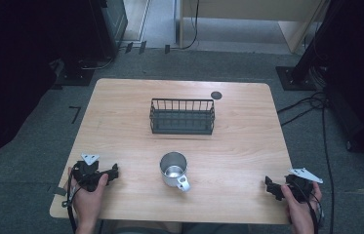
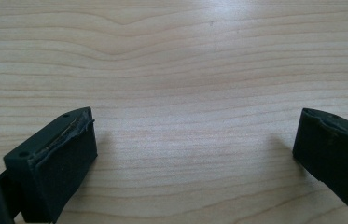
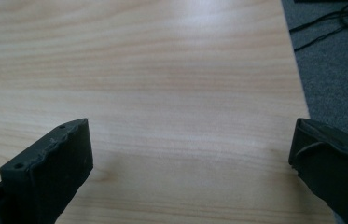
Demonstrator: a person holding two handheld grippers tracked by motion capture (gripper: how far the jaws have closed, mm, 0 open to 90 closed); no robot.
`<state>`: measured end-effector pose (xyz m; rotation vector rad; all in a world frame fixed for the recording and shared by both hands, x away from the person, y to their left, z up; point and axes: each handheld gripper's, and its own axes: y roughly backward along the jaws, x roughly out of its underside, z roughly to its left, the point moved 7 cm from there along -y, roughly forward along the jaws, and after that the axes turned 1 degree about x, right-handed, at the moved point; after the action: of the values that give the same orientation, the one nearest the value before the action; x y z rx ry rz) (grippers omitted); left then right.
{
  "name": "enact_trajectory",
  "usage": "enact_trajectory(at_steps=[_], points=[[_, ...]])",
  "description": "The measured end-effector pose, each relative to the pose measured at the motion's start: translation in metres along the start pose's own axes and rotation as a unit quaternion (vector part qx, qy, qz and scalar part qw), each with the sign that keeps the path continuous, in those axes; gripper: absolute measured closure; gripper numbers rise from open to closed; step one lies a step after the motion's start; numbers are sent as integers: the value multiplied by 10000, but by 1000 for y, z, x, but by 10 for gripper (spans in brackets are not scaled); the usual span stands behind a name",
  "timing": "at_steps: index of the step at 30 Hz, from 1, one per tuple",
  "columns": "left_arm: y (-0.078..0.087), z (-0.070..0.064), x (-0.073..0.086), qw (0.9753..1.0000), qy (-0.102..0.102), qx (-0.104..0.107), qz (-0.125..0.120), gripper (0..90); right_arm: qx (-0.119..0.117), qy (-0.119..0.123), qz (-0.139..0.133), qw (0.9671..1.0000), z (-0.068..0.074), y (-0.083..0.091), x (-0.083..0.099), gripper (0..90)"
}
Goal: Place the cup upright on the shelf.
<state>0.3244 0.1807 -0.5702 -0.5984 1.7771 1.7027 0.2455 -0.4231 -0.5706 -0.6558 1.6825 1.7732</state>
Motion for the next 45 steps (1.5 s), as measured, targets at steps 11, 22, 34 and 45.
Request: enact_trajectory(at_steps=[11, 22, 34, 45], points=[[0, 0, 0, 10000, -2, 1, 3, 0, -364, -187, -192, 9990, 32, 19, -26, 0], [0, 0, 0, 10000, -1, 1, 1, 0, -598, 107, -371, 9975, 73, 25, -43, 0], [0, 0, 0, 10000, 1, 1, -1, 0, -1070, 484, -437, 9921, 133, 32, -54, 0], [0, 0, 0, 10000, 1, 2, -1, 0, -1410, 758, -411, 9863, 180, 32, -55, 0]])
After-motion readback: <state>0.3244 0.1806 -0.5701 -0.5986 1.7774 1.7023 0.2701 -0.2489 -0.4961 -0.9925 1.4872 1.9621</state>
